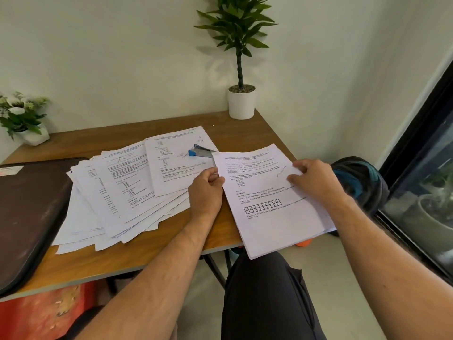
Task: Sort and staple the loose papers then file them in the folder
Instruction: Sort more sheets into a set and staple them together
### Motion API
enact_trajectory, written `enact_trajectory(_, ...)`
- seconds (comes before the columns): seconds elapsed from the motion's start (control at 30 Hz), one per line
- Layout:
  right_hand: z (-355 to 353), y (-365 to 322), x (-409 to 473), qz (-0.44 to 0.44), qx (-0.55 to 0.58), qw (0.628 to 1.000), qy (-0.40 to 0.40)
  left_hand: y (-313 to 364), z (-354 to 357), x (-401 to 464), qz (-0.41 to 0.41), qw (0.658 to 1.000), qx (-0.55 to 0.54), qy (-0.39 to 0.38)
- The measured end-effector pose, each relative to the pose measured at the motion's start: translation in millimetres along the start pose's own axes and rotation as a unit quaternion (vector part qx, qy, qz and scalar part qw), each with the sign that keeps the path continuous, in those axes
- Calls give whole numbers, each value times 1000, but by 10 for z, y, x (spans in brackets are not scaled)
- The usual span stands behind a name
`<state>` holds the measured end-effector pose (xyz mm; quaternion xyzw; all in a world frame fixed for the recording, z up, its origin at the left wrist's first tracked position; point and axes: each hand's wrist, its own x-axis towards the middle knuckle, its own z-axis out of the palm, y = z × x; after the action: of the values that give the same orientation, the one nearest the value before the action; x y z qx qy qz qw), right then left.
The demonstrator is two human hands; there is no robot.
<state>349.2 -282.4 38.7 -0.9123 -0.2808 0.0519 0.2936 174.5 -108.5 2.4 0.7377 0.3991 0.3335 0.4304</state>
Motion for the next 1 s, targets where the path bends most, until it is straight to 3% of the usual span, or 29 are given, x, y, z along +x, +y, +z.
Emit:
enact_trajectory(0.27, 96, 59, -15, -36, -95, 995, -4, -59, -13, -59, 13, 999, 28, 8)
enact_trajectory(0.53, 162, 14, 30, -83, -107, 991, 7, -31, 24, -97, 13, 999, 46, 25)
enact_trajectory(0.8, 203, -63, 38, -62, -113, 992, -12, -24, 25, -136, 21, 998, 52, 28)
enact_trajectory(1.0, 366, -529, 106, -144, -77, 986, 22, -3, -194, 48, 61, 992, 83, 78)
